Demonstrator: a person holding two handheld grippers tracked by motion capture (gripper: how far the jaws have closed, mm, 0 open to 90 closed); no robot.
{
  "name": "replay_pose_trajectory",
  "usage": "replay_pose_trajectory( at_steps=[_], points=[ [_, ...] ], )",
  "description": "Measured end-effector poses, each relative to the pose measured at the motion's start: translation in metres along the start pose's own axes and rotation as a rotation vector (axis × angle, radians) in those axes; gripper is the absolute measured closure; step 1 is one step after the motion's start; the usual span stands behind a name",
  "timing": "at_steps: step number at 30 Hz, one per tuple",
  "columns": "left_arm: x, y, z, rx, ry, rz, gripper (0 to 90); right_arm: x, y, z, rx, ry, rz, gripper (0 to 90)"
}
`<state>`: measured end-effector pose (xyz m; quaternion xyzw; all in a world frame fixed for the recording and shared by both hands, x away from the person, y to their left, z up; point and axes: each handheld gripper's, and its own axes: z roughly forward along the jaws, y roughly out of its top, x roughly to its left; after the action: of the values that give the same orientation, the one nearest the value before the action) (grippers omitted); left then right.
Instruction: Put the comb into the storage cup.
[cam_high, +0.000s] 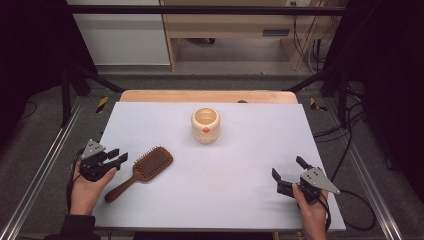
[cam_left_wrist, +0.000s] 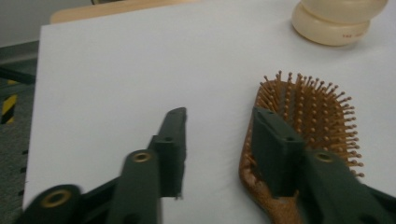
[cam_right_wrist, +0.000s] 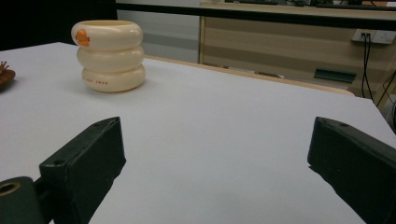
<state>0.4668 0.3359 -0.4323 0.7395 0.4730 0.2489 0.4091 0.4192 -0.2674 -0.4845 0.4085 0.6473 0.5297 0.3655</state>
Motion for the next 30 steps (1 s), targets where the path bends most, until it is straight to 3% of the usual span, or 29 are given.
replay_pose_trajectory(
  at_steps=[2, 6, 11, 15, 20, 22, 24, 30],
  points=[
    [0.000, -0.001, -0.002, -0.028, -0.011, -0.019, 40.8, 0.000, 0.000, 0.000, 0.004, 0.000, -0.003, 4.0],
    [-0.005, -0.002, -0.006, -0.044, 0.002, -0.009, 22.0, 0.000, 0.001, -0.001, -0.002, -0.001, -0.003, 4.0],
    [-0.010, -0.001, -0.016, -0.084, -0.016, -0.045, 7.7, 0.002, 0.003, 0.000, -0.016, 0.008, -0.008, 4.0],
    [-0.015, 0.004, -0.026, -0.098, -0.013, -0.029, 7.0, 0.004, 0.005, -0.001, -0.021, 0.018, -0.019, 4.1],
    [-0.019, 0.011, -0.033, -0.076, -0.012, 0.014, 5.8, 0.008, 0.007, -0.001, -0.027, 0.029, -0.031, 4.2],
    [-0.023, 0.015, -0.034, -0.043, 0.002, 0.042, 5.7, 0.009, 0.007, -0.001, -0.024, 0.034, -0.038, 4.2],
    [-0.024, 0.015, -0.034, -0.035, -0.001, 0.053, 5.7, 0.010, 0.007, 0.000, -0.023, 0.037, -0.040, 4.2],
    [-0.030, 0.016, -0.029, 0.051, -0.016, 0.113, 5.6, 0.010, 0.007, 0.000, -0.022, 0.038, -0.039, 4.2]
  ],
)
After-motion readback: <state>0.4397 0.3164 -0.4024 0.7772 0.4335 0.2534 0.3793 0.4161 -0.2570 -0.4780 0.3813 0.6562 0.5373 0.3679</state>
